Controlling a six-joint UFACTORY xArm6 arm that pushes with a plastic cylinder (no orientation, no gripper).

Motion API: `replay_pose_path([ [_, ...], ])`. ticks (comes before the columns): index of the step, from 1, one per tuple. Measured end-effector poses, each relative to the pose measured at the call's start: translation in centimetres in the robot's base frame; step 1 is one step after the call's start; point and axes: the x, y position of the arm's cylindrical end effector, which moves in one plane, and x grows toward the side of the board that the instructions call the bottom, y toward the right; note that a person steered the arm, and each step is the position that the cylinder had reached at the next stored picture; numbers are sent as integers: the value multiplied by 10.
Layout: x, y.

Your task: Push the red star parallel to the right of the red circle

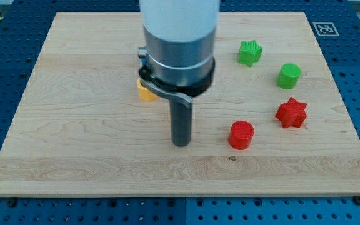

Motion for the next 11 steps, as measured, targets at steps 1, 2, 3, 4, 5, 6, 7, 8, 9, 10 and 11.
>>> replay_pose_path([
  [1, 19, 37],
  [2, 36, 88],
  [3, 45, 135],
  [4, 38, 161],
  [5, 18, 163],
  [6, 17, 163],
  [7, 15, 149],
  [8, 11, 125],
  [9, 5, 121],
  [10, 3, 121],
  [11, 11, 121],
])
